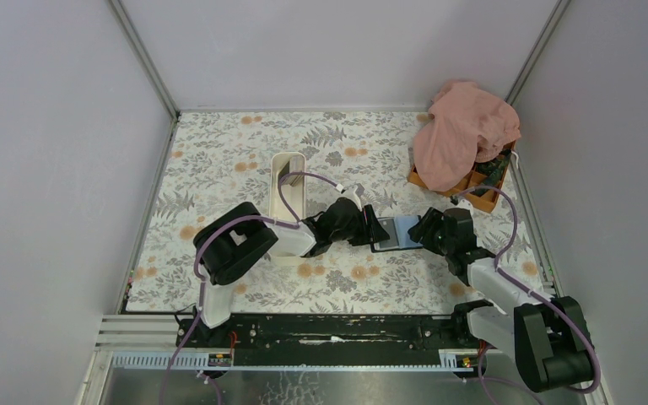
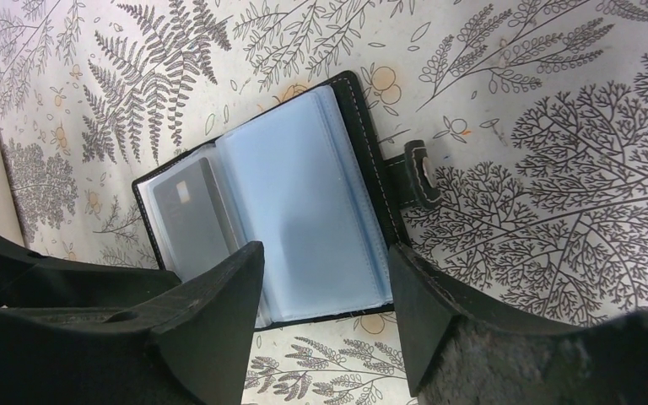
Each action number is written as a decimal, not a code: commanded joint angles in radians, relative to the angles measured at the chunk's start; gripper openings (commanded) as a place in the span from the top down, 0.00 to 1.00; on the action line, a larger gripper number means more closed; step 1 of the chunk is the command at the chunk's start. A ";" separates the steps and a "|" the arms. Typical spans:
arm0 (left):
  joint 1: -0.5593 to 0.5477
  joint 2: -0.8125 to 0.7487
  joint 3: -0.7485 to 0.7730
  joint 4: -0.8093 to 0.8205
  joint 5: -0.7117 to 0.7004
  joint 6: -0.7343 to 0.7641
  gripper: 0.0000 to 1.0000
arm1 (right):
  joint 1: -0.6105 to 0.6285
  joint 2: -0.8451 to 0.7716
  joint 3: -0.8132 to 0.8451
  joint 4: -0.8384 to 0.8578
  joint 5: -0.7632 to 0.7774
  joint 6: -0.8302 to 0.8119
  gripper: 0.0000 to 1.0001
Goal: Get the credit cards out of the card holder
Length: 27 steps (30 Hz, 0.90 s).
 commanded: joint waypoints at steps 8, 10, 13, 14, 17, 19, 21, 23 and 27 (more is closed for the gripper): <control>0.000 0.003 -0.029 0.046 -0.004 -0.001 0.45 | -0.010 -0.110 -0.025 -0.056 0.132 0.010 0.36; 0.000 -0.001 -0.031 0.051 -0.003 -0.003 0.45 | -0.011 -0.100 -0.025 -0.049 0.120 0.007 0.36; -0.001 -0.001 -0.029 0.053 0.001 -0.004 0.45 | -0.011 -0.056 -0.025 -0.029 0.089 0.005 0.35; 0.000 -0.004 -0.029 0.053 0.002 -0.004 0.45 | -0.011 -0.041 -0.026 -0.018 0.079 0.007 0.35; 0.000 -0.011 -0.028 0.050 0.000 -0.004 0.45 | -0.011 -0.009 -0.026 0.001 0.052 0.006 0.35; 0.000 -0.015 -0.025 0.047 -0.002 -0.003 0.45 | -0.012 0.000 -0.024 0.007 0.039 0.002 0.35; 0.000 -0.014 -0.020 0.047 -0.001 -0.003 0.45 | -0.011 0.008 -0.024 0.015 0.031 0.000 0.35; 0.000 -0.010 -0.014 0.046 0.003 -0.006 0.44 | -0.012 0.013 -0.023 0.017 0.026 0.000 0.35; -0.002 -0.001 -0.005 0.047 0.004 -0.009 0.45 | -0.012 0.016 -0.023 0.022 0.017 -0.003 0.35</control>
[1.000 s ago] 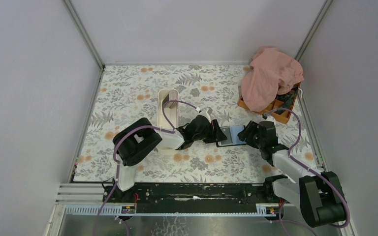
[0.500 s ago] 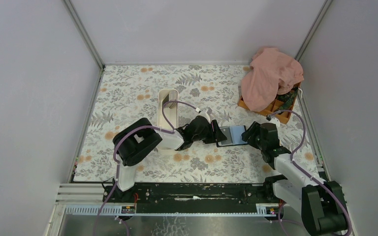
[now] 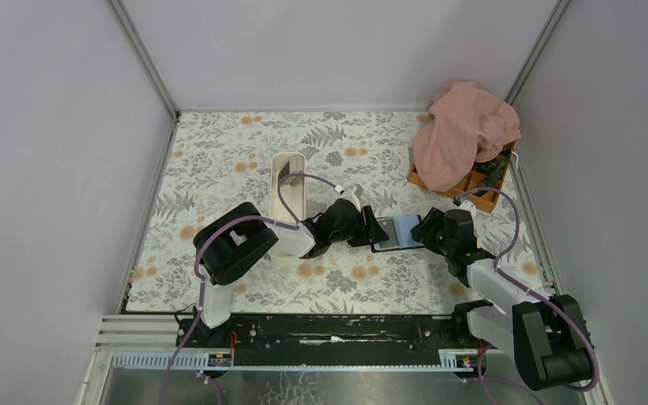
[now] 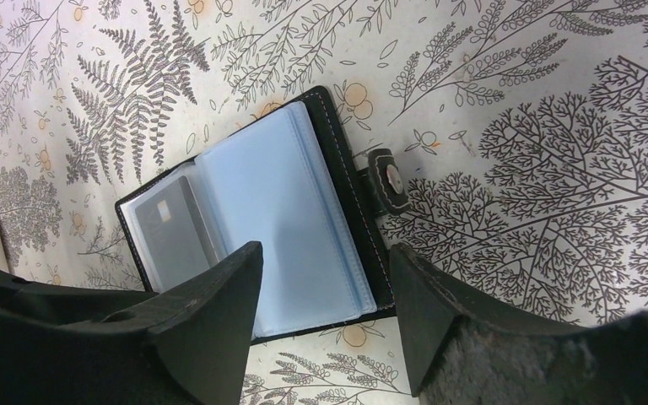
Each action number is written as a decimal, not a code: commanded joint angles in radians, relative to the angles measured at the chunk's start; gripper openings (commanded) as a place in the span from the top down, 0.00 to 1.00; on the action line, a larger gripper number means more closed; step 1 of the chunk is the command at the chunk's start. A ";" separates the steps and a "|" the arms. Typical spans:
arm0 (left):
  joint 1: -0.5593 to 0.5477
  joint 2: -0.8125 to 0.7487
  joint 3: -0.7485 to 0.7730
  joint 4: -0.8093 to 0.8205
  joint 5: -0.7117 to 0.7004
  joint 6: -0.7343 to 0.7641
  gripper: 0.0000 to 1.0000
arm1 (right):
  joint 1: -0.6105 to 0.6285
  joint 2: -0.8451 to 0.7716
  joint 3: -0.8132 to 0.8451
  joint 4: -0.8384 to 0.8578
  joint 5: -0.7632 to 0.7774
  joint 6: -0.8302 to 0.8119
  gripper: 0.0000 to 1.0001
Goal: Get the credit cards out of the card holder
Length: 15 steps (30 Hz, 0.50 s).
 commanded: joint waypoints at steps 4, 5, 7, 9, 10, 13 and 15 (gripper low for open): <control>0.000 0.008 0.019 0.024 0.007 -0.008 0.45 | -0.005 0.019 -0.003 -0.007 -0.040 -0.010 0.35; 0.000 0.010 0.021 0.027 0.008 -0.010 0.45 | -0.006 0.021 -0.003 -0.006 -0.043 -0.011 0.35; 0.000 0.012 0.027 0.030 0.011 -0.013 0.45 | -0.005 0.024 -0.001 -0.006 -0.045 -0.013 0.35; 0.000 0.014 0.036 0.029 0.013 -0.013 0.45 | -0.006 0.027 -0.001 -0.003 -0.047 -0.011 0.35; -0.001 0.013 0.040 0.028 0.013 -0.013 0.45 | -0.006 0.029 -0.002 -0.003 -0.048 -0.012 0.35; 0.000 0.015 0.051 0.028 0.015 -0.013 0.45 | -0.005 0.034 0.000 0.001 -0.053 -0.013 0.35; 0.000 0.015 0.056 0.028 0.015 -0.014 0.45 | -0.006 0.036 0.000 0.003 -0.055 -0.013 0.35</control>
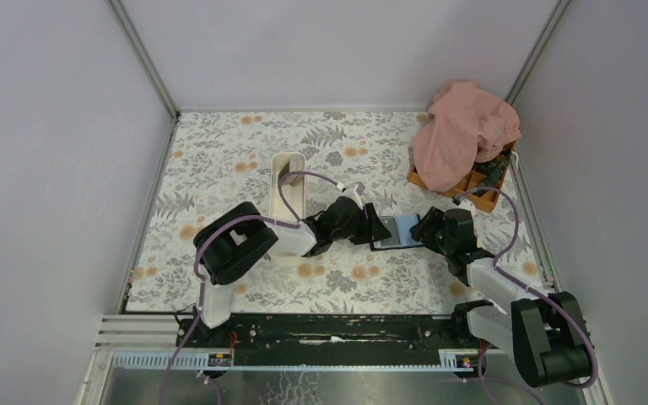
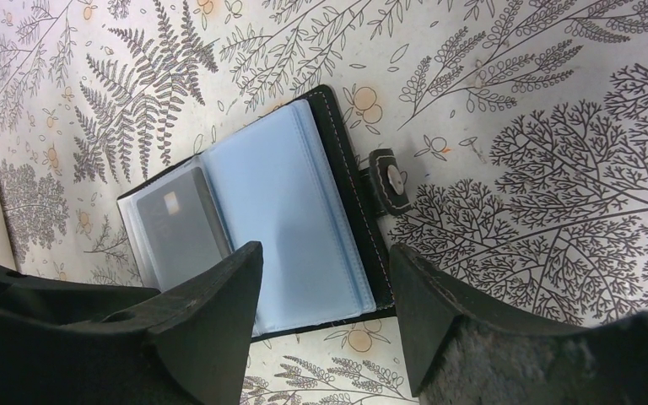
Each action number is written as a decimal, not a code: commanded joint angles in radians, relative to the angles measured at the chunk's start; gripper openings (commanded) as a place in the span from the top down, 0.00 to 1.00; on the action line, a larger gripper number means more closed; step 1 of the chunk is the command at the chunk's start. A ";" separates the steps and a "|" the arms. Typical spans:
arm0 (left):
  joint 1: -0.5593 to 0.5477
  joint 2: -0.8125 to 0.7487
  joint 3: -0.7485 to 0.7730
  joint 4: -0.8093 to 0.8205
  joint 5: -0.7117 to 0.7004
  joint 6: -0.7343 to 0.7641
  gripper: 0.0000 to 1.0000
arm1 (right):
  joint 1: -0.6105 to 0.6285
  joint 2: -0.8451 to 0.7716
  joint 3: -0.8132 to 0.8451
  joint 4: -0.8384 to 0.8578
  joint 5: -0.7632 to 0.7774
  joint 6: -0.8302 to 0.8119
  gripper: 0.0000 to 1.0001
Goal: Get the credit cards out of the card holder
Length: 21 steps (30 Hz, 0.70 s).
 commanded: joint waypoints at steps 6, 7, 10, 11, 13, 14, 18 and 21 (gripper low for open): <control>-0.001 0.022 0.047 0.033 0.013 -0.008 0.45 | -0.001 0.018 0.000 -0.023 -0.037 -0.010 0.35; 0.000 0.025 0.049 0.035 0.014 -0.009 0.45 | -0.002 0.018 0.000 -0.023 -0.037 -0.011 0.35; 0.000 0.026 0.055 0.038 0.016 -0.012 0.45 | -0.001 0.017 -0.001 -0.023 -0.037 -0.010 0.35; 0.000 0.027 0.059 0.037 0.016 -0.012 0.45 | -0.001 0.017 -0.001 -0.022 -0.038 -0.010 0.35; -0.001 0.030 0.067 0.035 0.016 -0.012 0.45 | -0.002 0.018 -0.001 -0.021 -0.038 -0.009 0.35; -0.001 0.032 0.071 0.034 0.018 -0.012 0.45 | -0.001 0.018 -0.001 -0.022 -0.038 -0.009 0.35; 0.000 0.041 0.086 0.036 0.022 -0.017 0.45 | -0.001 0.018 -0.001 -0.022 -0.039 -0.008 0.35; 0.000 0.040 0.094 0.038 0.025 -0.020 0.45 | -0.001 0.018 -0.001 -0.020 -0.040 -0.008 0.35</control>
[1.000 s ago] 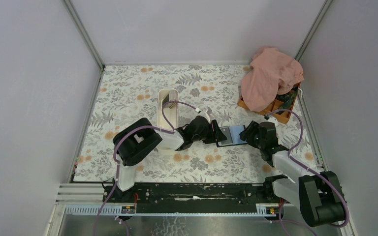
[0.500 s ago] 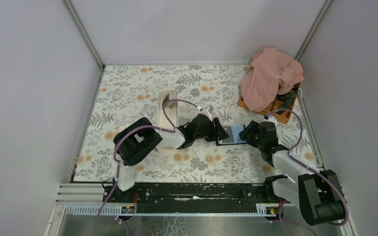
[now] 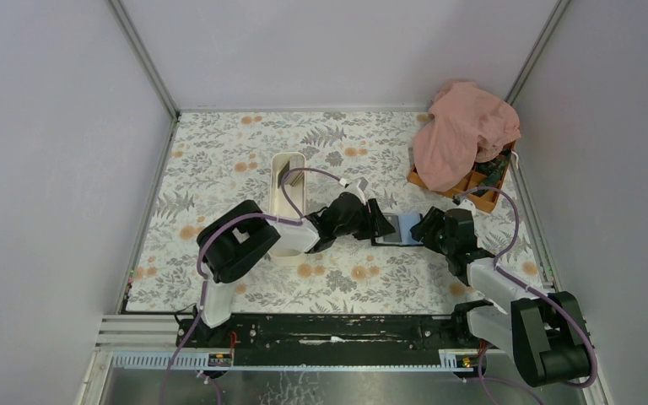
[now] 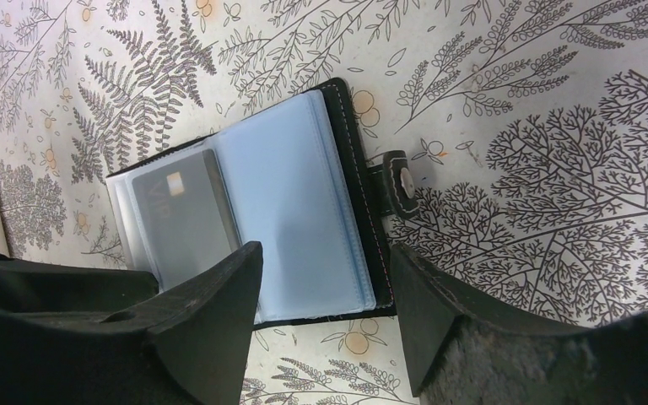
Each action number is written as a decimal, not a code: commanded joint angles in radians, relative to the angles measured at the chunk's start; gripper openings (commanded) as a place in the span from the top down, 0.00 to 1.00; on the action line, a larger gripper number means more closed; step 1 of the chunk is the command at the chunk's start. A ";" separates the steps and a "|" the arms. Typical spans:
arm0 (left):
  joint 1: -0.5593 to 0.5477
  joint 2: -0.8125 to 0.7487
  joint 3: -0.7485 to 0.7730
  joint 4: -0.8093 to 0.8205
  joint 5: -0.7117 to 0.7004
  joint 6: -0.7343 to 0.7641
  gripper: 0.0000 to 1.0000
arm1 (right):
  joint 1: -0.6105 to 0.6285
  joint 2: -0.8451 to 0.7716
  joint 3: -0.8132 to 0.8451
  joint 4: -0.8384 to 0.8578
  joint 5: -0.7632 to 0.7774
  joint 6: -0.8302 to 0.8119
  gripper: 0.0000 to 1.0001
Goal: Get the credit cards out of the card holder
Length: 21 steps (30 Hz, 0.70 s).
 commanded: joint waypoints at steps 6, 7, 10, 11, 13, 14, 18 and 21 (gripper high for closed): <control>-0.004 0.013 0.054 0.042 0.027 -0.019 0.45 | 0.002 0.019 0.000 -0.022 -0.039 0.000 0.35; -0.004 0.013 0.055 0.043 0.031 -0.020 0.45 | 0.001 0.019 -0.001 -0.022 -0.039 -0.002 0.35; -0.004 0.012 0.065 0.042 0.037 -0.023 0.45 | 0.001 0.019 -0.003 -0.021 -0.040 -0.002 0.35; -0.004 0.012 0.068 0.043 0.040 -0.023 0.45 | 0.001 0.019 -0.003 -0.021 -0.040 -0.001 0.35; -0.004 0.008 0.076 0.038 0.042 -0.022 0.45 | 0.000 0.019 -0.003 -0.020 -0.040 -0.002 0.35; -0.004 0.006 0.079 0.034 0.041 -0.020 0.45 | 0.001 0.021 -0.002 -0.019 -0.040 0.000 0.35; -0.006 0.000 0.090 0.023 0.043 -0.017 0.45 | 0.002 0.022 -0.002 -0.016 -0.040 0.001 0.35; -0.006 0.006 0.096 0.021 0.044 -0.017 0.45 | 0.002 0.022 -0.003 -0.015 -0.039 0.003 0.35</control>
